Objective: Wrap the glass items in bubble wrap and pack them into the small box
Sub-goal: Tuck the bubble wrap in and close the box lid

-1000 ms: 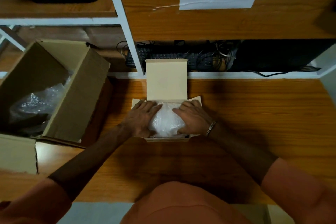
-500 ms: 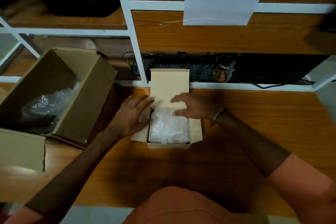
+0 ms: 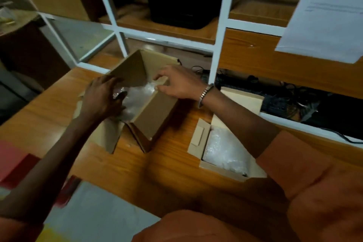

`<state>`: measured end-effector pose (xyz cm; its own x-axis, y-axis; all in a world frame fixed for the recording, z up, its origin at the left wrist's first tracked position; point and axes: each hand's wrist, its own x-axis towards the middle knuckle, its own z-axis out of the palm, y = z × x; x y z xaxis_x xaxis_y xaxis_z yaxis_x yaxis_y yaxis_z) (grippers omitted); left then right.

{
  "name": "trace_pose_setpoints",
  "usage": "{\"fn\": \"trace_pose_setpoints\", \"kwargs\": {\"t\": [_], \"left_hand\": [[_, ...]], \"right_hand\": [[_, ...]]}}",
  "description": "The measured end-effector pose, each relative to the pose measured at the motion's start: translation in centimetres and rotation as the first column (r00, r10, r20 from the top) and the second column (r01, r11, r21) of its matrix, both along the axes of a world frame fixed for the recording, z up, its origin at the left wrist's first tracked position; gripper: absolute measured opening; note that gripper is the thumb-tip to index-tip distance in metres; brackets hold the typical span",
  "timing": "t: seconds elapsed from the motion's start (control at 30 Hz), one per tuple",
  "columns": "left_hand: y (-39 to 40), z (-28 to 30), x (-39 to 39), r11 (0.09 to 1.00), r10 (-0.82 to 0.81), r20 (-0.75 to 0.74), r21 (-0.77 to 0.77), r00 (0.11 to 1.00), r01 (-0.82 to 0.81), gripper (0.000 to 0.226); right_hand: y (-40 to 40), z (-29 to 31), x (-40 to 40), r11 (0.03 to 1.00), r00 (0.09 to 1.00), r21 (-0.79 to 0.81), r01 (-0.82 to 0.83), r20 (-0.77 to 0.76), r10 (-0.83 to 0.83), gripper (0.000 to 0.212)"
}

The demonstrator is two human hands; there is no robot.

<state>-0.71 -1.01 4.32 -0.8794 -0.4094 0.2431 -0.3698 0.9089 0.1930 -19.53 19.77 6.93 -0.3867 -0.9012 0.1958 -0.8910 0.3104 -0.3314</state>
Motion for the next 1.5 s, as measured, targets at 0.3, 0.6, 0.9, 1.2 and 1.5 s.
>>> {"fn": "trace_pose_setpoints", "kwargs": {"t": [0.3,0.6,0.9,1.2,1.5], "left_hand": [[-3.8,-2.4,4.4,0.978,0.014,-0.048,0.211,0.999,-0.004,0.054],[-5.2,-2.0,2.5,0.959,-0.023,-0.112,0.279,0.993,0.053,0.077],[-1.1,2.8,-3.3,0.705,-0.068,-0.471,0.601,0.879,0.377,0.032],[10.2,3.4,-8.6,0.294,-0.011,-0.474,0.840,0.880,0.456,0.029],[17.4,-0.8,-9.9,0.129,0.025,-0.339,0.934,0.941,0.333,0.021]], "right_hand": [[-14.9,-4.4,1.4,0.926,0.991,0.364,-0.096,-0.056,0.125,0.074],[-18.1,-6.9,0.3,0.949,0.992,0.289,-0.124,0.067,0.109,0.007],[-7.1,4.2,-3.2,0.959,0.749,-0.245,0.145,0.660,0.055,0.010],[10.2,2.5,-2.0,0.961,0.315,-0.151,0.230,0.946,0.073,0.041],[19.9,-6.3,0.6,0.933,0.244,0.020,0.360,0.963,-0.114,0.005]]}}
